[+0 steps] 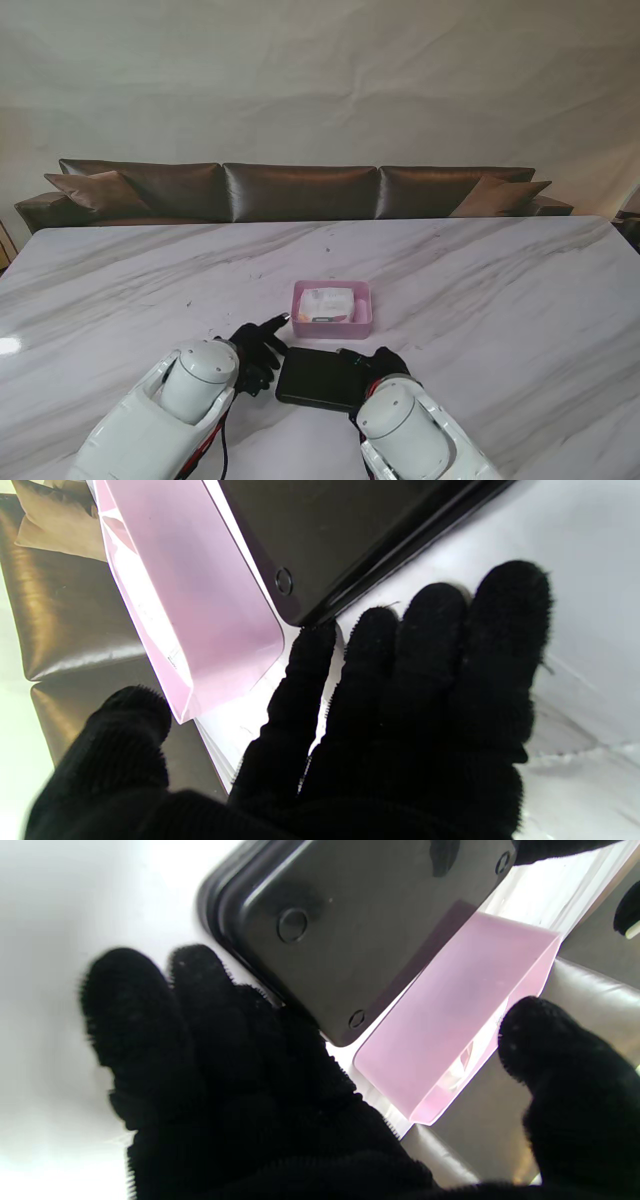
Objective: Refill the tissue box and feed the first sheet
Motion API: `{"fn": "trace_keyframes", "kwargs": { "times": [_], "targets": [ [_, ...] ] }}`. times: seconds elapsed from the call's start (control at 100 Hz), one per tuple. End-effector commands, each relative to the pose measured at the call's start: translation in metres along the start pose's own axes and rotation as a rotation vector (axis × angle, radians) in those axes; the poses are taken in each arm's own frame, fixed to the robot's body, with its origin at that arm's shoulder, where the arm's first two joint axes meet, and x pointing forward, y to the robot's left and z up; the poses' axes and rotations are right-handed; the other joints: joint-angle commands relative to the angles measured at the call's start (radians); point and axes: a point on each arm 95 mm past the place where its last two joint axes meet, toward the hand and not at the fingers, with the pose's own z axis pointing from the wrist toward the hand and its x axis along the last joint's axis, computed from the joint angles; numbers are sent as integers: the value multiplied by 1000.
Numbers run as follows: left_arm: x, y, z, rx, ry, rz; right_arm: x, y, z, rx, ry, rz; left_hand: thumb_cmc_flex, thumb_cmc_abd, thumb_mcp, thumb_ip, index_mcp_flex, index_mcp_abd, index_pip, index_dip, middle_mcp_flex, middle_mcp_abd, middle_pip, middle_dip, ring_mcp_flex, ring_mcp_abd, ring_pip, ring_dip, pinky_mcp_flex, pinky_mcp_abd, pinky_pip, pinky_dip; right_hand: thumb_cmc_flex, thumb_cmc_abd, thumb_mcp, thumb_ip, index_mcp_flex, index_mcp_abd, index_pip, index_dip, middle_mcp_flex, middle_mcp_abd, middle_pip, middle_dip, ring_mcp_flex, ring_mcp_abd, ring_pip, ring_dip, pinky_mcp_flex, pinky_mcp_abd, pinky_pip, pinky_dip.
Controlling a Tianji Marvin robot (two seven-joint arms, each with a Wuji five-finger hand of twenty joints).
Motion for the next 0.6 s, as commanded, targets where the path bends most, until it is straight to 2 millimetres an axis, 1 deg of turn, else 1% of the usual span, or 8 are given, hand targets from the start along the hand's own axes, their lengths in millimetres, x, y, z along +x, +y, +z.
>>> {"fn": "trace_keyframes", "kwargs": {
  "times": [0.0, 0.16, 0.27, 0.44, 0.59],
  "targets": [
    [-30, 27, 6, -66, -88, 1, 3, -5, 4, 46, 6, 17, 9, 29, -29, 6, -14, 95, -85, -46, -60, 23, -45, -15, -65, 158, -50, -18, -63, -55, 536, 6, -3, 8, -18, 21, -7, -93, -10, -6, -5, -2, -87, -47, -26, 40, -48, -9, 8, -97, 42, -19],
    [-31, 28, 5, -45, -105, 5, 2, -1, 9, 39, 4, 31, 8, 28, -28, 6, -26, 86, -87, -46, -69, 26, -55, -19, -77, 158, -60, -22, -72, -56, 528, 9, -12, 1, -15, 22, -27, -103, -24, -11, -21, 14, -91, -46, -31, 61, -36, -3, 10, -92, 45, -22],
    [-33, 28, 3, -18, -119, -4, 0, 3, 9, 23, 6, 36, 8, 25, -28, 6, -36, 89, -91, -47, -73, 28, -64, -23, -88, 163, -71, -27, -76, -55, 522, 12, -24, -5, -9, 23, -51, -89, -38, -16, -51, 32, -91, -44, -30, 78, -17, 6, 19, -87, 52, -23],
    [-35, 28, 2, 23, -141, -22, -5, 10, 6, 29, 4, 33, 7, 22, -28, 5, -56, 97, -106, -52, -89, 34, -78, -28, -115, 170, -92, -38, -92, -50, 503, 13, -37, -2, -2, 21, -75, -70, -50, -20, -89, 45, -82, -37, -41, 81, -13, 8, 18, -91, 52, -29],
    [-36, 28, 2, 40, -152, -31, -10, 16, 8, 29, -17, 36, 4, 22, -27, 4, -65, 109, -120, -58, -98, 39, -90, -32, -147, 177, -117, -58, -116, -35, 472, 13, -39, 1, 0, 19, -81, -69, -52, -21, -99, 44, -78, -35, -51, 78, -16, 7, 10, -91, 47, -33]
  ]
}}
